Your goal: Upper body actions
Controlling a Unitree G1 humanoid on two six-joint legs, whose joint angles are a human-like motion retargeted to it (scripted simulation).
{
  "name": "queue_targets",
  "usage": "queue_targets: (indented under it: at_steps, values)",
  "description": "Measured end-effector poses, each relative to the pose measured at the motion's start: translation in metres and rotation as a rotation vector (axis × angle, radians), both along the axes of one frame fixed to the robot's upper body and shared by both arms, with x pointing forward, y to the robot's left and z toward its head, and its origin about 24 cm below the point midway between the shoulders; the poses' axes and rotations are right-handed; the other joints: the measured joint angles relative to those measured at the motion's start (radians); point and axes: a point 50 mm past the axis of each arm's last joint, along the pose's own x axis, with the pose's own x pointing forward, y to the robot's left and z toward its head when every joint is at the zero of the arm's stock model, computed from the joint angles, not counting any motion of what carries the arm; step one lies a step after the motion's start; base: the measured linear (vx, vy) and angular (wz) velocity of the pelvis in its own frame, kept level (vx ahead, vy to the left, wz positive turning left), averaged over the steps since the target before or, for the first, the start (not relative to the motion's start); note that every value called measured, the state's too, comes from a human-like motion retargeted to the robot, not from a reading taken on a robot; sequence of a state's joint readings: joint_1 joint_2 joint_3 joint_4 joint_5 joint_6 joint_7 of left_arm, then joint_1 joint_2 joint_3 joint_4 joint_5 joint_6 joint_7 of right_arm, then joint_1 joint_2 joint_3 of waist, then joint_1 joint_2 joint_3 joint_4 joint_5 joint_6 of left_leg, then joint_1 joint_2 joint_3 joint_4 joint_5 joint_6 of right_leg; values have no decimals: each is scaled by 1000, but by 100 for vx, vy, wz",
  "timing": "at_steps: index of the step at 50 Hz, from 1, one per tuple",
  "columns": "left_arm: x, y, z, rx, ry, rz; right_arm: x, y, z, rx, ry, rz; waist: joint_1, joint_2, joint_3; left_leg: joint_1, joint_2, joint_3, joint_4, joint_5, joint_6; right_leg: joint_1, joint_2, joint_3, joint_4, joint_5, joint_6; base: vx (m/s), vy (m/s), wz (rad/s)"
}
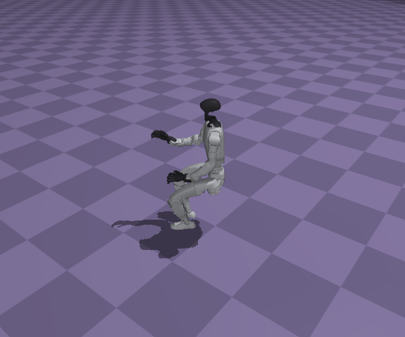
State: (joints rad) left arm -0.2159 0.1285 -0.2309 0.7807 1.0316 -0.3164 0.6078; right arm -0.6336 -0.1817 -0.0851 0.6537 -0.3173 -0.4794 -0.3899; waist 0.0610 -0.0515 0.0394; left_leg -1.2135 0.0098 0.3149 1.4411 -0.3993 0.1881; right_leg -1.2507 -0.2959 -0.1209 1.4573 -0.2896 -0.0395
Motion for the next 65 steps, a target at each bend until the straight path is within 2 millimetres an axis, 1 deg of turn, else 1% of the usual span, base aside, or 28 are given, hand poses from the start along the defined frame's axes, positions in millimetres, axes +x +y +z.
queue_targets:
  at_steps: [8,12,17,22,31,40,46,52,59,65]
  values:
    - [8,-7,7,1,-24,-35,26,12,47,-7,-85,-24,22,-9,26,-1,-17,1,-5,5,1,0,-17,1,6,-7,2,0,0,0]
    - [12,-10,10,7,-38,-55,35,17,64,-20,-104,-51,33,-12,37,-2,-26,1,-8,8,3,0,-24,1,8,-10,3,0,0,0]
    - [15,-17,14,10,-50,-87,44,20,77,-27,-104,-93,52,-16,49,-4,-38,3,-13,11,5,-1,-36,2,10,-14,5,0,0,0]
    - [20,-25,19,17,-68,-122,50,18,86,-10,-87,-138,72,-21,65,-7,-55,3,-19,15,7,-2,-52,4,14,-20,8,0,0,0]
    - [27,-34,27,29,-99,-175,58,10,93,-34,-33,-257,99,-28,88,-13,-80,4,-27,21,10,-7,-75,5,18,-27,13,0,0,0]
    - [30,-38,33,35,-119,-200,62,15,96,-45,7,-272,114,-34,102,-20,-90,3,-30,22,11,-12,-85,6,21,-32,16,0,0,0]
    - [32,-39,35,41,-128,-209,64,19,92,-79,42,-273,118,-38,105,-24,-96,3,-32,23,11,-16,-90,7,21,-33,16,0,0,0]
    - [33,-40,37,44,-131,-219,65,18,84,-96,81,-269,124,-41,108,-25,-100,3,-34,24,11,-17,-94,7,23,-35,17,0,0,0]
    - [33,-41,36,45,-131,-220,66,16,76,-83,148,-271,123,-43,107,-26,-102,2,-34,24,11,-17,-94,8,22,-34,18,0,0,0]
    - [33,-41,36,47,-127,-223,66,14,75,-74,156,-271,121,-45,105,-24,-104,0,-36,27,12,-17,-93,8,22,-34,17,0,0,0]
